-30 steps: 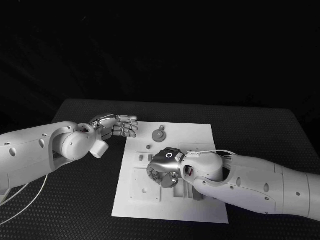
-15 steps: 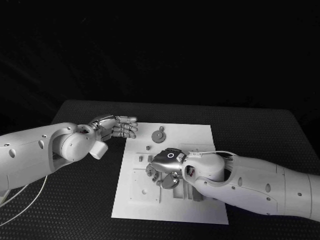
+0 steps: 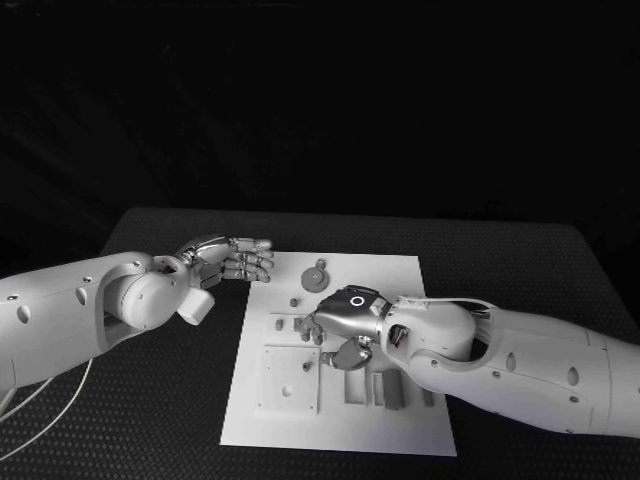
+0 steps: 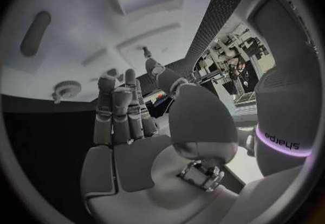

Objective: Assemble the parts on the task board

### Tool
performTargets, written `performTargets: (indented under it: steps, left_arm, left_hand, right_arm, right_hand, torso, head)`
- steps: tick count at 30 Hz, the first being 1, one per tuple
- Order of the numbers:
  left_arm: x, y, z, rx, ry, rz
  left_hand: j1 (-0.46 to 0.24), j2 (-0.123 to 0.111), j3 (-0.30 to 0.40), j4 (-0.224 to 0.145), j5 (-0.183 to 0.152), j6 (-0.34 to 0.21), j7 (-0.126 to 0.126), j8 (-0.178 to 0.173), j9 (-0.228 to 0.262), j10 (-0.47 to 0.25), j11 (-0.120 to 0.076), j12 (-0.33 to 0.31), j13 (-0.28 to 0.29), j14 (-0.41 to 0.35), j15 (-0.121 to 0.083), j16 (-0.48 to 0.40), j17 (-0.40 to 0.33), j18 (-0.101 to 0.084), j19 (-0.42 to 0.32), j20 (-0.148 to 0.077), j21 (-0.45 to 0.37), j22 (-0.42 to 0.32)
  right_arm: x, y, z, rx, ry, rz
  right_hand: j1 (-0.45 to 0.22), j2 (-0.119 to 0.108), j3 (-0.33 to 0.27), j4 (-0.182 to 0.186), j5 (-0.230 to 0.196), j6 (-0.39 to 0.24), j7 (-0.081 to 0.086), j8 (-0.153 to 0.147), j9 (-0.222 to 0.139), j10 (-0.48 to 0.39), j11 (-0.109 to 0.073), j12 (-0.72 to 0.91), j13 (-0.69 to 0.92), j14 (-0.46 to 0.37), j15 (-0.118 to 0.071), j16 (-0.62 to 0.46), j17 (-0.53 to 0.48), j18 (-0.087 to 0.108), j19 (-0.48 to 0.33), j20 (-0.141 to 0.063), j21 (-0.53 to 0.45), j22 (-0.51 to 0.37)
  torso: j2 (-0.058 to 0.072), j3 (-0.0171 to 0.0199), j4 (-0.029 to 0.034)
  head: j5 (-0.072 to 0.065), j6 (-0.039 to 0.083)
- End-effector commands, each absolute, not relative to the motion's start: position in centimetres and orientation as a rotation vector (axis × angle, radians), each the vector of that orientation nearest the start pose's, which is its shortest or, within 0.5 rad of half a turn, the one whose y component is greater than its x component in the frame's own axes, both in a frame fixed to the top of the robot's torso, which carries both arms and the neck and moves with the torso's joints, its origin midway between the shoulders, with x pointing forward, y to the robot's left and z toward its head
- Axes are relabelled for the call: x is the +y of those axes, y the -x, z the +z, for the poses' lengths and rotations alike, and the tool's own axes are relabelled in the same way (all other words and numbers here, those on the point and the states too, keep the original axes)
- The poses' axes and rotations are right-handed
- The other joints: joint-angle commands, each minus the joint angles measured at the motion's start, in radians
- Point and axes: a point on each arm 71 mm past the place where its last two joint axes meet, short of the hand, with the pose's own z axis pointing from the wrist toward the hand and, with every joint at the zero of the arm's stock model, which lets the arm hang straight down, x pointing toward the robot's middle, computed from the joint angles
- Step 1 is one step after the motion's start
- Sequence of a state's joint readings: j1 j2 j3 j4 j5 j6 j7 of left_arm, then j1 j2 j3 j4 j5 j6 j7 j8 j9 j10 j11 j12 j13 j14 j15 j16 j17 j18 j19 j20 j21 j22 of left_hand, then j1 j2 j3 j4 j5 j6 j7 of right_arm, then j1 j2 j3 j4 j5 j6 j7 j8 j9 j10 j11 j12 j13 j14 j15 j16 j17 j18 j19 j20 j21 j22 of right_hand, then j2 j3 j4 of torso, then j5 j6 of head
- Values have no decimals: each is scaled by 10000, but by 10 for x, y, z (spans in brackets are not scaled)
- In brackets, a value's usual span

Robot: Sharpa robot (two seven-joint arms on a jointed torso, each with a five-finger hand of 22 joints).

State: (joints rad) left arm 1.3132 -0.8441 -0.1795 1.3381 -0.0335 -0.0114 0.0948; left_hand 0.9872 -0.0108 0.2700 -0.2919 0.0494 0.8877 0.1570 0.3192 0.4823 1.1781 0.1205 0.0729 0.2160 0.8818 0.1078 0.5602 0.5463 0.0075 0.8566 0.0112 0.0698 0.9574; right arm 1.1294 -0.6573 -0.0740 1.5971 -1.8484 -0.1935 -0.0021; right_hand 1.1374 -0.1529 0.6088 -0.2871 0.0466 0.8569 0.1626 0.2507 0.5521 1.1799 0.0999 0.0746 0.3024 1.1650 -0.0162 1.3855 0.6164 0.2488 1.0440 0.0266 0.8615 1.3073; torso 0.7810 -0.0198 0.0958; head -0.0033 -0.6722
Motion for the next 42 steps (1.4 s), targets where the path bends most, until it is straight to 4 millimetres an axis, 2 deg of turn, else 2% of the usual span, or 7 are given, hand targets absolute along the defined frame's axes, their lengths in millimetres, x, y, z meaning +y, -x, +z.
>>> performTargets:
  steps: [1, 7, 12, 24, 29, 35, 42]
  left_arm:
    - [249, -515, -196, 17940, 11158, -14413]
    - [253, -517, -194, 17438, 10998, -14341]
    - [252, -518, -193, 17401, 10808, -14336]
    - [252, -519, -193, 17397, 10585, -14330]
    - [253, -519, -193, 17409, 10564, -14338]
    - [254, -519, -193, 17442, 10560, -14346]
    - [254, -519, -193, 17466, 10558, -14345]
  left_hand:
    - [47, -96, -29, 22, -4, -72, 98, -97, -27, -296, 127, -101, -80, -240, 123, -172, -49, -17, -287, 69, -76, -58]
    - [148, -120, -11, 8, -3, -87, 108, -107, -30, -330, 134, -57, -90, -245, 142, -186, -39, 6, -340, 91, -37, -71]
    - [234, -128, 15, 8, -2, -90, 111, -110, -29, -340, 134, -43, -94, -240, 145, -190, -30, 18, -349, 99, -22, -74]
    - [446, -148, 140, 11, 4, -87, 113, -115, -32, -345, 133, -19, -99, -225, 150, -202, -13, 32, -355, 113, -1, -78]
    - [458, -144, 153, 14, 4, -83, 113, -113, -31, -341, 133, -15, -99, -222, 150, -202, -11, 33, -353, 114, 2, -78]
    - [462, -145, 156, 15, 4, -82, 113, -113, -31, -340, 133, -14, -99, -220, 150, -202, -10, 33, -352, 115, 3, -78]
    - [469, -145, 163, 15, 4, -82, 113, -114, -32, -342, 133, -14, -100, -220, 151, -204, -9, 33, -352, 116, 4, -78]
  right_arm:
    - [-83, -427, -200, 15663, 6770, 8725]
    - [-111, -438, -176, 15835, 6025, 8712]
    - [-132, -443, -172, 16270, 5782, 8314]
    - [-163, -450, -189, 16748, 6378, 6642]
    - [-168, -449, -202, 16866, 6570, 6278]
    - [-169, -450, -217, 17117, 6544, 6202]
    - [-172, -454, -229, 17169, 6508, 6019]
  right_hand:
    - [-172, -13, -93, 18, 19, 152, -11, 84, -17, 176, -77, 64, 33, 71, -34, 24, -2, 130, 64, -6, -29, 110]
    - [-536, -48, -273, 51, 19, 196, -4, 101, -39, 268, -115, 78, 70, 116, -71, 29, -1, 130, 107, -11, -27, 115]
    - [-704, -108, -471, -9, 19, 156, -11, 79, -64, 264, -120, 51, 83, 111, -77, 21, 0, 130, 96, -30, -38, 122]
    - [-807, -391, -779, -13, 19, -174, -242, -69, -174, -327, 93, -116, -39, -193, 129, -59, 10, 130, -144, 34, -206, 114]
    - [-784, -464, -797, -8, 20, -226, -327, -83, -189, -433, 132, -106, -56, -249, 167, -56, 18, 130, -180, 59, -233, 115]
    - [-722, -445, -776, -14, 21, -246, -348, -85, -195, -452, 134, -87, -53, -254, 171, -42, 25, 130, -178, 62, -237, 117]
    - [-534, -333, -714, -33, 20, -211, -316, -48, -192, -452, 122, -60, -35, -229, 159, -12, 35, 130, -145, 49, -229, 125]
  torso:
    - [2, 10, 10]
    - [-3, -2, -24]
    - [-12, 0, -33]
    - [11, 15, -21]
    - [14, 1, -11]
    - [22, 17, 0]
    - [19, -1, 6]
  head:
    - [-76, 170]
    - [-136, 280]
    - [-151, 331]
    - [-251, 420]
    - [-313, 452]
    - [-320, 460]
    - [-287, 430]
